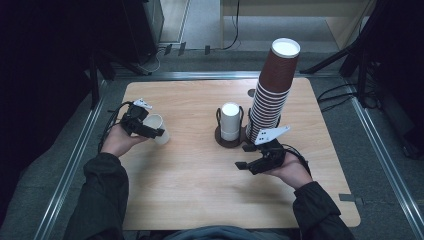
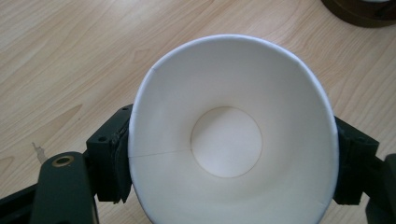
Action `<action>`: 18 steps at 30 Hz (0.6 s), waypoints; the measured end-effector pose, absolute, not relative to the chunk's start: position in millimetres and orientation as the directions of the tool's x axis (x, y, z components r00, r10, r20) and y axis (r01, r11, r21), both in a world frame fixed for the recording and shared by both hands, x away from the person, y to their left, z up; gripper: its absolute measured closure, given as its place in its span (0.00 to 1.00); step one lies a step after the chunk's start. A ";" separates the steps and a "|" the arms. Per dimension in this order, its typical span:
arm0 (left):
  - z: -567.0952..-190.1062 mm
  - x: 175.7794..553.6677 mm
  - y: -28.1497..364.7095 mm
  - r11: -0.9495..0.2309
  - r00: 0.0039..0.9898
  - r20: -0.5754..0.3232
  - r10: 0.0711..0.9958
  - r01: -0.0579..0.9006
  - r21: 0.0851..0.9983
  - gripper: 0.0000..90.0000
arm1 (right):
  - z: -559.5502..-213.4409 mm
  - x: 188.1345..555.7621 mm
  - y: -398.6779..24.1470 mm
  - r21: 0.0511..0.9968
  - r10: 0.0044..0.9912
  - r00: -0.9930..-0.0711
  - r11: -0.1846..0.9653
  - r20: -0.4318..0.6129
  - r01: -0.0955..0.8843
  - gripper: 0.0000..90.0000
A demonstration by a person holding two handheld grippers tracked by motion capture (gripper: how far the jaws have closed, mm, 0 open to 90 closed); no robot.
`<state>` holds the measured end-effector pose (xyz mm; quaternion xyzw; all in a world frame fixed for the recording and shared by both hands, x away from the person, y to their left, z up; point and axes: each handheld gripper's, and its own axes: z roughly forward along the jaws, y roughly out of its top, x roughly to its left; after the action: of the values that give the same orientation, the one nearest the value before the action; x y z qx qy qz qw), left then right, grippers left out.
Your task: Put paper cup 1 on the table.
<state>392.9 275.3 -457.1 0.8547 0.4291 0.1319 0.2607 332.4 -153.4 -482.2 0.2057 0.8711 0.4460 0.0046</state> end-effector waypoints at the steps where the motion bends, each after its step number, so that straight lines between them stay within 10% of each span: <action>1: -458.0 393.3 274.7 -0.500 0.596 0.010 0.803 0.665 0.554 0.22 | -482.2 332.4 -153.5 0.779 0.362 -0.915 0.518 0.176 0.355 0.32; 18: -466.4 396.0 267.5 -0.528 0.605 0.032 0.796 0.667 0.526 0.14 | -482.8 332.9 -153.2 0.775 0.364 -0.914 0.520 0.180 0.360 0.32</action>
<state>396.0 267.5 -466.4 0.8635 0.4234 0.1353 0.2384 332.9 -153.2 -482.8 0.2075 0.8717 0.4439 0.0024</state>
